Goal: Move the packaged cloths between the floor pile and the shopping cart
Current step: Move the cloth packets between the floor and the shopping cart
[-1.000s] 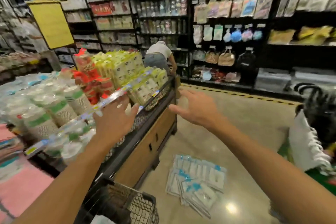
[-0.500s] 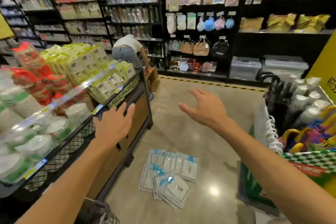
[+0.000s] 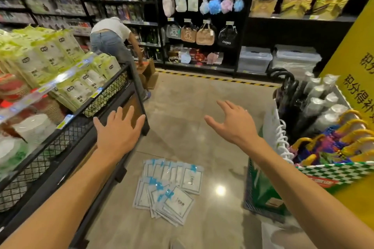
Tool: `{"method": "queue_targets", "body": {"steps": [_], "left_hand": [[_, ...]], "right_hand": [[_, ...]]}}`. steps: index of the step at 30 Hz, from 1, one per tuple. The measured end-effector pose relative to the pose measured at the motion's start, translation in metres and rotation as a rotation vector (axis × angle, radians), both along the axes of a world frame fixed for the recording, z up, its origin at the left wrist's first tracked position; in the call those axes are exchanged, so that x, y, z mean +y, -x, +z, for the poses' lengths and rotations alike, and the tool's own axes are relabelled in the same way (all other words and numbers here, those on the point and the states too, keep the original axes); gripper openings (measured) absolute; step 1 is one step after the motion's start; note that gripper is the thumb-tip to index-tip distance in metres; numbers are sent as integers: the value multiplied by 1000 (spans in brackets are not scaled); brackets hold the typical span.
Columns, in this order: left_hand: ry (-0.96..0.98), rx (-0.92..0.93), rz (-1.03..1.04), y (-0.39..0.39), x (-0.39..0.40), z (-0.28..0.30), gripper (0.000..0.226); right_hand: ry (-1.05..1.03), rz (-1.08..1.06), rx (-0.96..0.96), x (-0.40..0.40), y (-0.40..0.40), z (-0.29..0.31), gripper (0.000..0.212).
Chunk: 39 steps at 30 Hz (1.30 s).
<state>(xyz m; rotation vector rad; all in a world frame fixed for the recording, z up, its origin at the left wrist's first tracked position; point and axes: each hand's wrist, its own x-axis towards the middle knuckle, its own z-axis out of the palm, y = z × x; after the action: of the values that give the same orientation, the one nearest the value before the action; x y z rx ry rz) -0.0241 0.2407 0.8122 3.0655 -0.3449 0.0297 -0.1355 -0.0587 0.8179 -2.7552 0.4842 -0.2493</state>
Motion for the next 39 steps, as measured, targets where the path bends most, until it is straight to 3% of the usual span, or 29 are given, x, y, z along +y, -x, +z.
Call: {"method": "queue_targets", "body": {"steps": [13,27,34,39], "left_hand": [[-46,100,-5,-132,-34,-80,70],[-115,186,127,-169,-54,-178,70],[-177,181,258,-174,-57,-270,71],[-206,361,281,-164,-47,-383,71]], "right_hand": [[31,-65,181,-41,-114,-66,85],[58,124,280,-85,-225,-176,83],[56,206,396,-100,-263,-281,79],[60,220,496,-98,-267,-394,79]]}}
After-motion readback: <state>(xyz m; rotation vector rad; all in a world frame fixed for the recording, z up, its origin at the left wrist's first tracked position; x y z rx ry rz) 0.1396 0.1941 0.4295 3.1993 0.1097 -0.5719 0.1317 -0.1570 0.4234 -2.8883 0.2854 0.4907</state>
